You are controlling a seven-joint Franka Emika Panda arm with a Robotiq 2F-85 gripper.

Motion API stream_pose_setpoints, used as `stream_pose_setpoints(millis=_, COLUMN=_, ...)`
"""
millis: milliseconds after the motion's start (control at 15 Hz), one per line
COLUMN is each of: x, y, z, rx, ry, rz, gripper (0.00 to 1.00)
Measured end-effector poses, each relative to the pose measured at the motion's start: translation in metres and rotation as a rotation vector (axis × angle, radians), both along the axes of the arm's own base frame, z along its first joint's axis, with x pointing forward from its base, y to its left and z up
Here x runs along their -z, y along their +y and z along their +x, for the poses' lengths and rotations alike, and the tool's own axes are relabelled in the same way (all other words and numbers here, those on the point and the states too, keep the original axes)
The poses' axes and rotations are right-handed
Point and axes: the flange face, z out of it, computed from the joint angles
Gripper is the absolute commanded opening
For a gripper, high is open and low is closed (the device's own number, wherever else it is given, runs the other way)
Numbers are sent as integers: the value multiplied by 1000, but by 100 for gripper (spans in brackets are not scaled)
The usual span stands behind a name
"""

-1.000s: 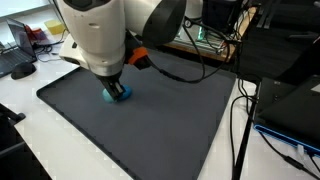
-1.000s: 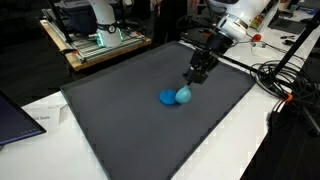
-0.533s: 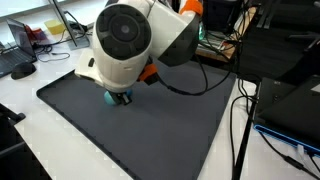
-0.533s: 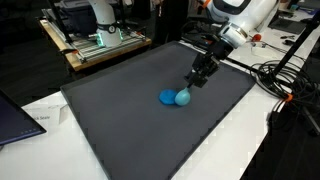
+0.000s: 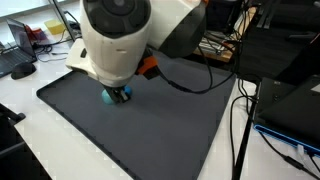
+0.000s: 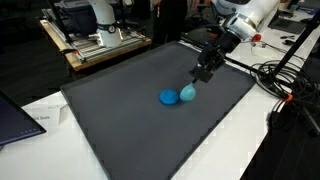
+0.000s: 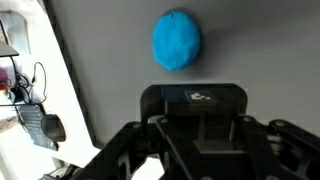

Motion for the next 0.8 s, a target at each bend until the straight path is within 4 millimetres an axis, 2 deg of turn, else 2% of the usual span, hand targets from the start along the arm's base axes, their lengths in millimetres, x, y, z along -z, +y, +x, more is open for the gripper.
stream_pose_setpoints(millis=333, x=-42, y=-35, z=8, rx=-24, ry=37, rz=150, gripper=22)
stream_pose_setpoints(millis=800, x=-83, y=-85, z=10, rx=-112, ry=96, rz=379, gripper=22)
